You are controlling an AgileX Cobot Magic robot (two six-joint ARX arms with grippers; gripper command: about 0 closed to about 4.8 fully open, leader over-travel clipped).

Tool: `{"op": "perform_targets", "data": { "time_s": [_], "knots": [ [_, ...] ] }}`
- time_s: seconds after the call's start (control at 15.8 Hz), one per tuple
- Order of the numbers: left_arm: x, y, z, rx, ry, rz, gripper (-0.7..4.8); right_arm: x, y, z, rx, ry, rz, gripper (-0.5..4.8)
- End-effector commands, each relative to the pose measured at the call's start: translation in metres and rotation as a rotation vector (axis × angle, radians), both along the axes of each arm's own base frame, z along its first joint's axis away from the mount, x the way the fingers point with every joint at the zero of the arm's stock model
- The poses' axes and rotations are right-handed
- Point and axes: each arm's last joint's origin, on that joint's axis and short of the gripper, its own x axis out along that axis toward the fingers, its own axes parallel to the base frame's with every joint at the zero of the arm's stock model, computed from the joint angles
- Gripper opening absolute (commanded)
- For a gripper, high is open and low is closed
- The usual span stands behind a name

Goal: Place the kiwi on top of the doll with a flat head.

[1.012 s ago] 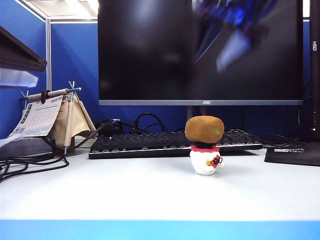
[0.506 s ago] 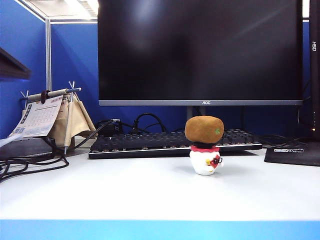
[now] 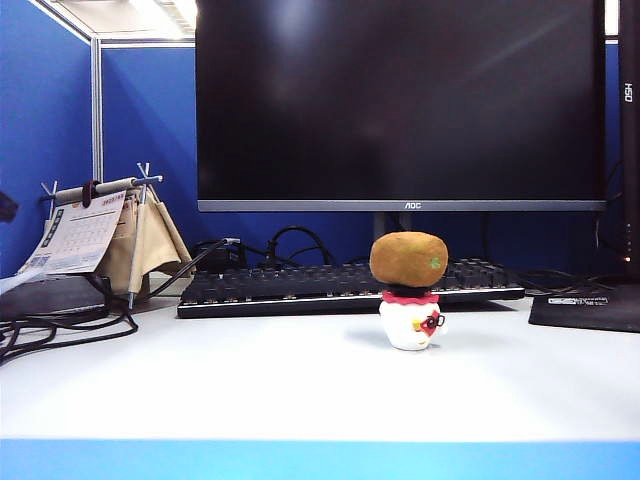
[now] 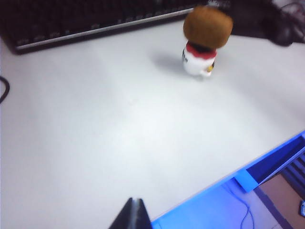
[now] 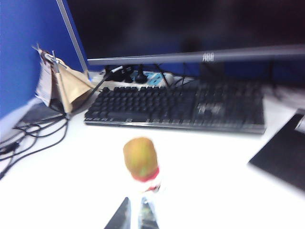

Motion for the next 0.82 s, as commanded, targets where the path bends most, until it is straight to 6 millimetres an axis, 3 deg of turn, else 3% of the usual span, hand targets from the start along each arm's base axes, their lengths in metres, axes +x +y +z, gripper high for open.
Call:
{"op": "perform_targets", "data": {
  "time_s": [0.06, 0.38, 0.82],
  "knots": [
    [0.001, -0.001, 0.002, -0.016, -0.020, 0.001, -0.06, -0.008, -0.003, -0.032, 0.114, -0.054, -0.002, 0.30],
    [0.001, -0.001, -0.024, -0.035, 0.082, 0.017, -0.05, 0.003, 0.001, -0.074, 0.066, 0.048, -0.012, 0.31],
    [0.000, -0.001, -0.040, -0.023, 0.128, 0.029, -0.05, 0.009, 0.004, -0.114, 0.008, 0.169, -0.018, 0.29]
  ]
}}
